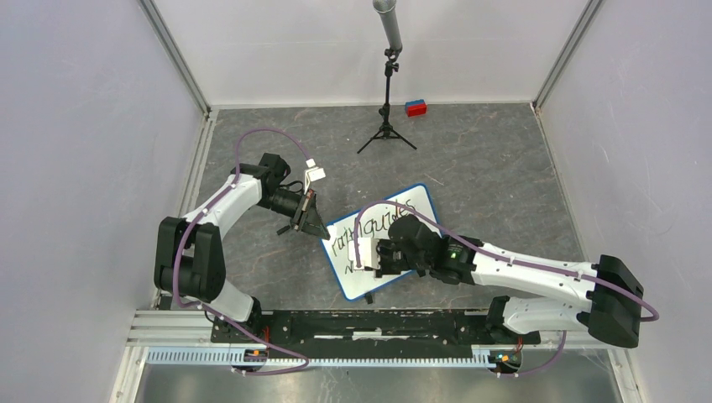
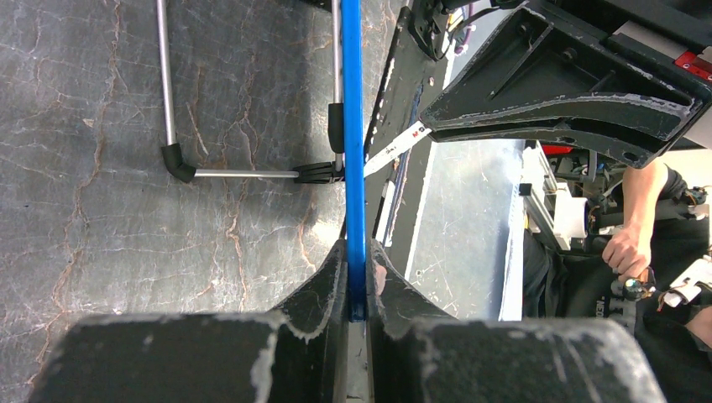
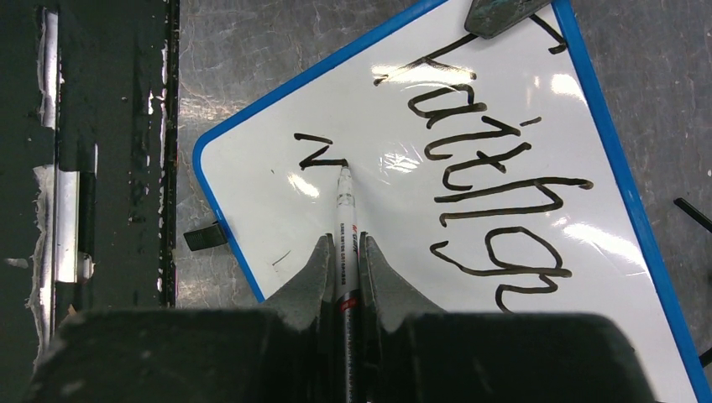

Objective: Write a sentence on the whiteboard

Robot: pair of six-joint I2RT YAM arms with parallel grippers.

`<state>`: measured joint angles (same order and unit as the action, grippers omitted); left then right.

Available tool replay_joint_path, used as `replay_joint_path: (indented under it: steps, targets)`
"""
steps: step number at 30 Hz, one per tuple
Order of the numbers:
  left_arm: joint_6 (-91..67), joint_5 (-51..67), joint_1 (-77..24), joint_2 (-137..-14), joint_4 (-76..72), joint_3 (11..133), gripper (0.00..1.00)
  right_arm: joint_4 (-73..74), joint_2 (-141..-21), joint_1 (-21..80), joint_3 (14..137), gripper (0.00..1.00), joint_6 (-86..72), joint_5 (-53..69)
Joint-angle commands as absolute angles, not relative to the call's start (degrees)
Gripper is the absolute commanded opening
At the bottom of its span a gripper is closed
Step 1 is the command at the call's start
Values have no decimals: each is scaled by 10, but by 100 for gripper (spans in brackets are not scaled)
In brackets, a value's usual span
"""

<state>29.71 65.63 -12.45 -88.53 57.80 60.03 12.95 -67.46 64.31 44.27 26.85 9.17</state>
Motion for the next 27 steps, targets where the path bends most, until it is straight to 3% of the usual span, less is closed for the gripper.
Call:
replay_joint_path:
  steps: [1, 15, 27]
  targets:
    - [322, 646, -128, -896, 570, 608, 2, 116, -668, 635, 454, 0, 271, 74]
    - [324, 646, -128, -900, 570, 608, 2, 170, -680, 661, 431, 0, 292, 149]
    - [325, 646, -128, -902, 570, 608, 2, 135, -733, 683, 484, 0, 282, 133]
